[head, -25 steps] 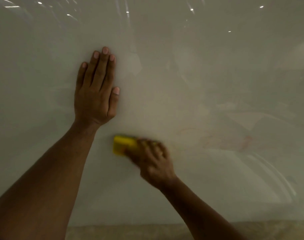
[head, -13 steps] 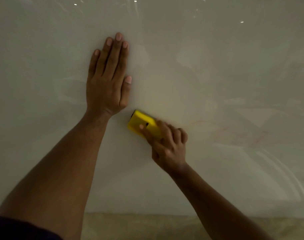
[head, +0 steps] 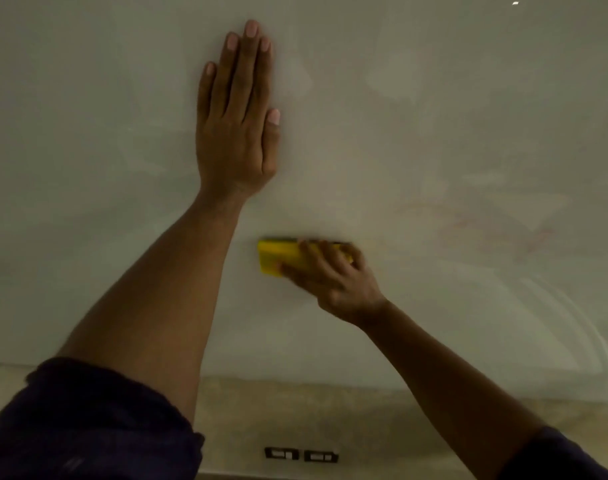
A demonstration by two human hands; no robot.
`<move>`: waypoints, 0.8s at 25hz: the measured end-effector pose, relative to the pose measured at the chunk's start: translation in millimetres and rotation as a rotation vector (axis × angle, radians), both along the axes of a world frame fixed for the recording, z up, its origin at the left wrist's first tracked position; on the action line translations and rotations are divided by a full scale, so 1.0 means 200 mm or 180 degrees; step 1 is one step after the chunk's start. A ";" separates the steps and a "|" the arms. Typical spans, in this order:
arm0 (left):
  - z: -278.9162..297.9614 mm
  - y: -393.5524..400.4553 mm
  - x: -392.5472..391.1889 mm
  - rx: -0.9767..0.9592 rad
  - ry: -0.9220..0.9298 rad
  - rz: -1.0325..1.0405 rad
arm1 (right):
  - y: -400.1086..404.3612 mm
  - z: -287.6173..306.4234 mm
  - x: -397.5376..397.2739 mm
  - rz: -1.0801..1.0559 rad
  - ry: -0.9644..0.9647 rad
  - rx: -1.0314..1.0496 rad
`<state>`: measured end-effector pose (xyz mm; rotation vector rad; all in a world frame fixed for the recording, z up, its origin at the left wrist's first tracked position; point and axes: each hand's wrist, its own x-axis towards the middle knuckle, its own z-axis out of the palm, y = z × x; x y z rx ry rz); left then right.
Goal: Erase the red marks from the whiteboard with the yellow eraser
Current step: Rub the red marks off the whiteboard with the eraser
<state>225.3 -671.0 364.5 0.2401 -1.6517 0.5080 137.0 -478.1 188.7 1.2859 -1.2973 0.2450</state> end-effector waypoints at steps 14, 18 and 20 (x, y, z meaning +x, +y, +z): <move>-0.44 0.05 -0.02 0.0432 0.0108 0.0180 | 0.31 0.07 -0.16 -0.0554 -0.1300 -0.1101; -0.46 0.08 -0.04 0.0505 0.0169 0.0112 | 0.30 0.02 -0.13 -0.0521 -0.1089 -0.1069; -0.46 0.07 -0.05 0.0511 0.0191 0.0124 | 0.30 -0.05 -0.07 -0.0425 -0.0627 -0.0347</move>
